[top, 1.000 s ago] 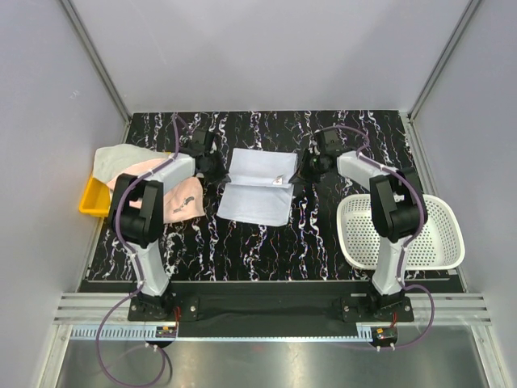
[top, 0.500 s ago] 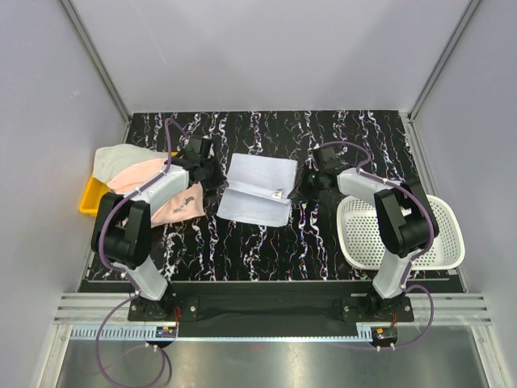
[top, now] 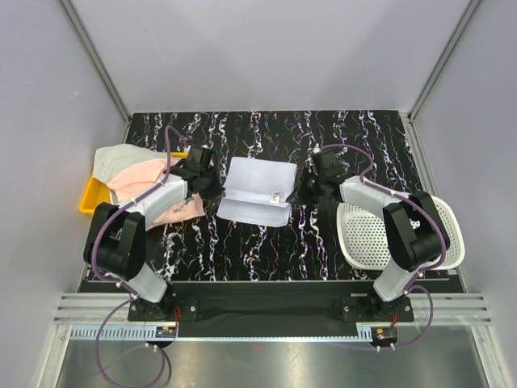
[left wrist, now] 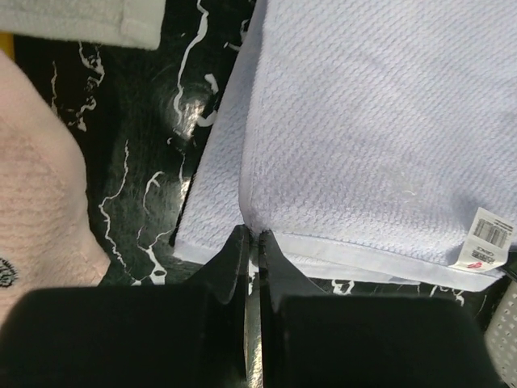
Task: Fold and stack the towels
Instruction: Fold the towel
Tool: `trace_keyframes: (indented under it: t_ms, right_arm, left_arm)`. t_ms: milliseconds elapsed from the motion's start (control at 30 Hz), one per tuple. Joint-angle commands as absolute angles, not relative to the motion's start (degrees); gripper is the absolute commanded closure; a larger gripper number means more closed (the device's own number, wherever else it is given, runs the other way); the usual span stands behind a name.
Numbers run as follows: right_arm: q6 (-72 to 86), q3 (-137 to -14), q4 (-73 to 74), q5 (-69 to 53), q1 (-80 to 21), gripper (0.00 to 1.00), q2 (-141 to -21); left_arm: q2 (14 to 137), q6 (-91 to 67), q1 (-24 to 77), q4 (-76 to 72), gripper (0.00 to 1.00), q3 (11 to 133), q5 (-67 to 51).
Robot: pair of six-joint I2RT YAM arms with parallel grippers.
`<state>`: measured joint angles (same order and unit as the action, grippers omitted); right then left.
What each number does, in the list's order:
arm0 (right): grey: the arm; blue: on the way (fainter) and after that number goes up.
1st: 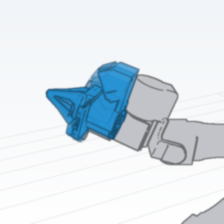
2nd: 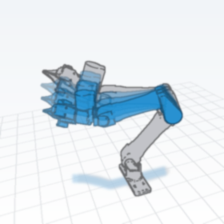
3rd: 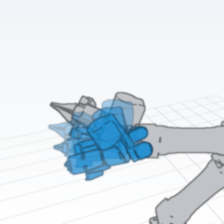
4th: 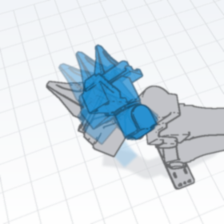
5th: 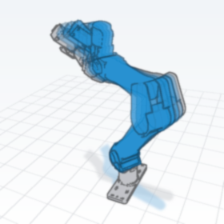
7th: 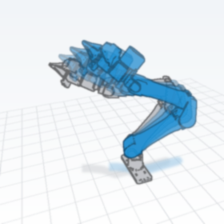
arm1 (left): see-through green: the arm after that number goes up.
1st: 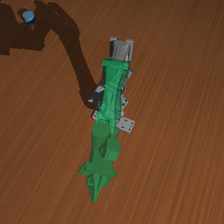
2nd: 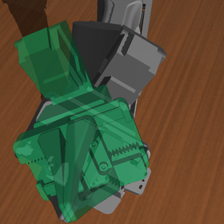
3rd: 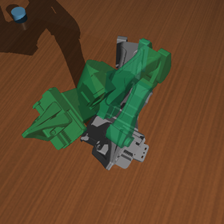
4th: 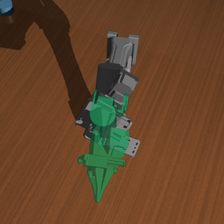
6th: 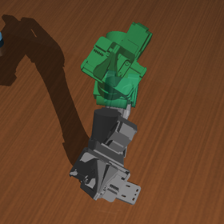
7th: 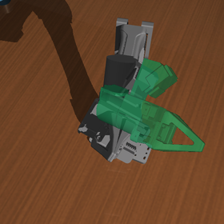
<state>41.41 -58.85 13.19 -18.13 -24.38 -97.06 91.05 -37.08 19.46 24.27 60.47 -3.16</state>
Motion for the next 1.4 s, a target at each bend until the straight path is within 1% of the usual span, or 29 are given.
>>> trace_keyframes:
  t_ms: [0, 433, 800, 867, 1033, 1367]
  right_arm:
    - [42.27, -57.75, 11.52, -16.26, -25.49, 1.00, -94.75]
    - [43.15, -55.37, 10.63, -15.12, -27.51, 1.00, -93.96]
    - [42.63, -57.66, 14.68, -13.97, -27.60, 1.00, -88.95]
    - [42.80, -57.31, 14.68, -13.80, -27.68, 1.00, -88.42]
    - [43.07, -55.64, 13.19, -14.15, -28.21, 1.00, -88.68]
    - [44.65, -50.81, 7.74, -14.76, -29.88, 1.00, -92.81]
  left_arm:
    - [88.07, -36.04, 19.34, 23.12, 1.00, 58.89, -0.18]
    - [85.34, -36.04, 19.25, 22.76, 1.00, 55.20, -0.18]
    - [81.92, -34.89, 19.34, 25.58, 1.00, 56.95, -0.09]
    - [81.12, -34.80, 19.25, 25.93, 1.00, 56.78, 1.40]
    - [80.33, -34.89, 19.34, 25.23, 1.00, 54.33, 1.58]
    - [83.05, -36.12, 19.95, 19.34, 1.00, 46.94, 0.35]
